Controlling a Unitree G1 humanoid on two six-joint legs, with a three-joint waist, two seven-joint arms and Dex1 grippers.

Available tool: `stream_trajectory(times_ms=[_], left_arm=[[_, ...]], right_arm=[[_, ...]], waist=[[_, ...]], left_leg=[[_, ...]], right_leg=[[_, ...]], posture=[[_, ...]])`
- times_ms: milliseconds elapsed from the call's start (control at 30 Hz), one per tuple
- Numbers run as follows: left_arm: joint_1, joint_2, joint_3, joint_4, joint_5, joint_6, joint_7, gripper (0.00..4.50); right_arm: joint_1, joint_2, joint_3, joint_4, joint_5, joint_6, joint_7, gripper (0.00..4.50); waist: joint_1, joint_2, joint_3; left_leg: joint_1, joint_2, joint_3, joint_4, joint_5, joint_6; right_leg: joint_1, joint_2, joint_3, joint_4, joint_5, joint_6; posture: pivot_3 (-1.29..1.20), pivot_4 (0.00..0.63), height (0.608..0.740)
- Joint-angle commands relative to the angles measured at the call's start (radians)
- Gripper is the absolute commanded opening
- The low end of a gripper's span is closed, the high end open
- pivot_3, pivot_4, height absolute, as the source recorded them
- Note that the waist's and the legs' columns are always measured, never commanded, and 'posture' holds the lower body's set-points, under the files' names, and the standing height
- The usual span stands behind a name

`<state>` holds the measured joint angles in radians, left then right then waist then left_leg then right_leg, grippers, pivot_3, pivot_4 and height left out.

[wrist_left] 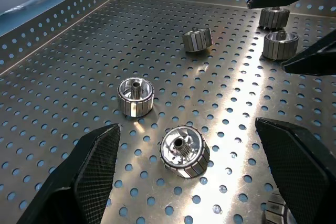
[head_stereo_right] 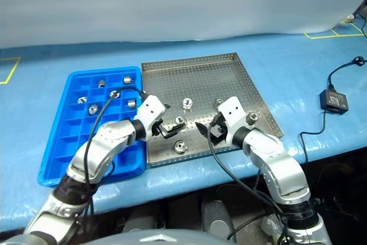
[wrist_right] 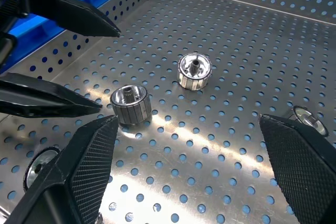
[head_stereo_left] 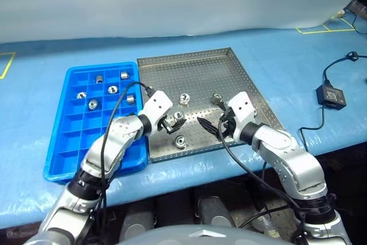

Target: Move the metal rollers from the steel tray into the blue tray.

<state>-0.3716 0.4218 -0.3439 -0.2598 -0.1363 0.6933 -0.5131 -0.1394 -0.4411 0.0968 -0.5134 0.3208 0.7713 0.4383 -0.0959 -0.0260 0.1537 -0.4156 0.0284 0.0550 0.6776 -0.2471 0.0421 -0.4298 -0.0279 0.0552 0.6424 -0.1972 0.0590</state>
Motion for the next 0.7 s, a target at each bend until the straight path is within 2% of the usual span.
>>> stream_trajectory(times_ms=[33, 200, 333, 467, 533, 633, 700], left_arm=[[-0.068, -0.003, -0.036, 0.067, 0.054, 0.009, -0.009, 4.46], [-0.134, -0.005, -0.098, 0.176, 0.126, 0.032, -0.019, 4.46], [-0.146, -0.023, -0.107, 0.208, 0.137, 0.054, -0.036, 3.58], [-0.133, -0.048, -0.092, 0.215, 0.123, 0.057, -0.06, 3.58], [-0.127, -0.058, -0.079, 0.21, 0.119, 0.058, -0.062, 3.24], [-0.117, -0.057, -0.066, 0.198, 0.126, 0.065, -0.055, 2.38], [-0.11, -0.051, -0.057, 0.187, 0.127, 0.063, -0.056, 2.38]], right_arm=[[0.01, -0.006, -0.011, -0.07, 0.005, -0.021, 0.001, 4.5], [0.047, 0.002, -0.018, -0.109, 0.002, -0.017, -0.017, 4.5], [0.059, 0.0, -0.019, -0.124, -0.004, -0.019, -0.028, 4.5], [0.057, 0.006, -0.017, -0.122, -0.004, -0.023, -0.038, 4.5], [0.052, 0.009, -0.01, -0.119, -0.004, -0.025, -0.037, 4.5], [0.043, 0.012, -0.005, -0.11, -0.006, -0.028, -0.036, 4.5], [0.037, 0.015, -0.004, -0.103, -0.007, -0.03, -0.035, 4.5]], waist=[[-0.004, 0.0, 0.0], [-0.023, 0.0, 0.0], [-0.043, 0.0, 0.0], [-0.055, 0.0, 0.0], [-0.058, 0.0, 0.0], [-0.062, 0.0, 0.0], [-0.064, 0.0, 0.0]], left_leg=[[0.0, 0.0, 0.0, 0.0, 0.0, 0.0], [0.0, 0.0, -0.001, 0.0, 0.0, 0.0], [0.0, 0.0, -0.001, 0.0, 0.0, 0.0], [0.0, 0.0, -0.001, 0.0, 0.0, 0.0], [0.0, 0.0, -0.001, 0.0, 0.0, 0.0], [0.0, 0.0, -0.001, 0.0, 0.0, 0.0], [0.0, 0.0, -0.001, 0.0, 0.0, 0.0]], right_leg=[[0.0, 0.0, 0.0, 0.0, 0.0, 0.0], [0.0, 0.0, 0.0, 0.0, 0.0, 0.0], [0.0, 0.0, 0.0, 0.0, 0.0, 0.0], [0.0, 0.0, 0.0, 0.001, 0.0, 0.0], [0.0, 0.0, 0.0, 0.001, 0.0, 0.001], [0.0, 0.0, 0.0, 0.001, 0.0, 0.001], [0.0, 0.0, 0.0, 0.001, 0.0, 0.001]], posture=[[-0.22, 0.15, 0.74], [-0.24, 0.15, 0.74], [-0.26, 0.15, 0.74], [-0.25, 0.15, 0.74], [-0.25, 0.15, 0.74], [-0.24, 0.15, 0.74], [-0.23, 0.15, 0.74]])
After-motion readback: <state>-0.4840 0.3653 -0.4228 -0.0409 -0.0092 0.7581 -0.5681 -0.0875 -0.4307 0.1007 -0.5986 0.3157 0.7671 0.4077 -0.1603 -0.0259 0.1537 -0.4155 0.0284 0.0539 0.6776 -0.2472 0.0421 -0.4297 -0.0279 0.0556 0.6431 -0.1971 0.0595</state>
